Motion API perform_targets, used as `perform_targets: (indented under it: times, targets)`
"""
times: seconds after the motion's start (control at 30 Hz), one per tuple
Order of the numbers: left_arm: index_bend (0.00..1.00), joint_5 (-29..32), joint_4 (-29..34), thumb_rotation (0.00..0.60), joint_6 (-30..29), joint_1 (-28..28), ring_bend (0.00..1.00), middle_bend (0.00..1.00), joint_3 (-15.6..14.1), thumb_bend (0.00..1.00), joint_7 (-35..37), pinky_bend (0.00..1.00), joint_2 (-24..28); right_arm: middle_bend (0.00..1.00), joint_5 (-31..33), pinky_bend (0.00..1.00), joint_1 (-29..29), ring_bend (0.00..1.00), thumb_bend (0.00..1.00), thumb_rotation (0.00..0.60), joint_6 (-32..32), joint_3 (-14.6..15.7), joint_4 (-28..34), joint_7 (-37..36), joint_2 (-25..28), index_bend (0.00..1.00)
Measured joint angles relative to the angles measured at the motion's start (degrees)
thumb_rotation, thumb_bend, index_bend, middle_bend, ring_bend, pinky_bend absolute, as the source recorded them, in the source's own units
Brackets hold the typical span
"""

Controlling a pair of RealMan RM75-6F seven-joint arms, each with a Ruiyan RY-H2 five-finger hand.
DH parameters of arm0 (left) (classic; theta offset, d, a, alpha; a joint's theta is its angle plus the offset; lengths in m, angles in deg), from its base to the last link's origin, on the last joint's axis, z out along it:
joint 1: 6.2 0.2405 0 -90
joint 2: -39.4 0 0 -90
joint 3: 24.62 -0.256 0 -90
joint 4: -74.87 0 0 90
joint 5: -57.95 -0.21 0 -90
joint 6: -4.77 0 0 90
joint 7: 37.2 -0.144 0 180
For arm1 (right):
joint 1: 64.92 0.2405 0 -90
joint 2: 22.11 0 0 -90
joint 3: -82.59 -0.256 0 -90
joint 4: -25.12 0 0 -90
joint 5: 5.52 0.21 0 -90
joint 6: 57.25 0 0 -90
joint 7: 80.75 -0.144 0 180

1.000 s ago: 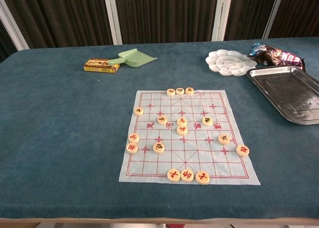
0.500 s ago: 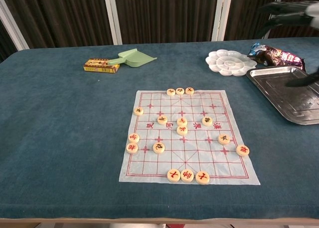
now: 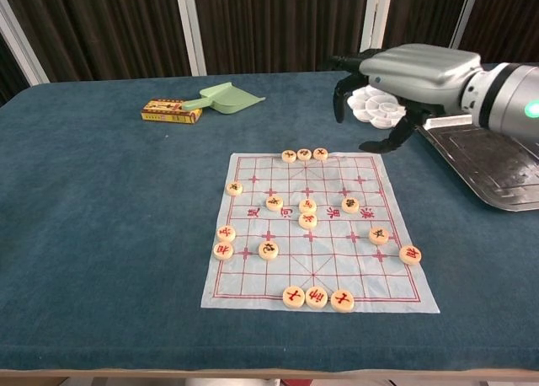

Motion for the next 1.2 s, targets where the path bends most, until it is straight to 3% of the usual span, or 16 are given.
perform_targets:
  times: [0.43, 1.2]
  targets:
    - [0.0, -0.3, -0.3, 0.6, 0.0, 0.0, 0.0, 0.0, -0.2, 0.46, 1.3, 0.03, 0.3, 0.0, 1.7, 0.0, 4.1, 0.0, 0.41, 0.6, -3.2, 3.5, -8.8, 2.7, -8.0, 0.56]
    - [0.0, -0.2, -0.6, 0.6, 0.1, 0.1, 0.0, 0.0, -0.2, 0.46, 2.8, 0.03, 0.7, 0.0, 5.6, 0.0, 8.5, 0.0, 0.44, 0.6, -6.0, 4.8, -16.9, 4.7, -16.0, 0.56]
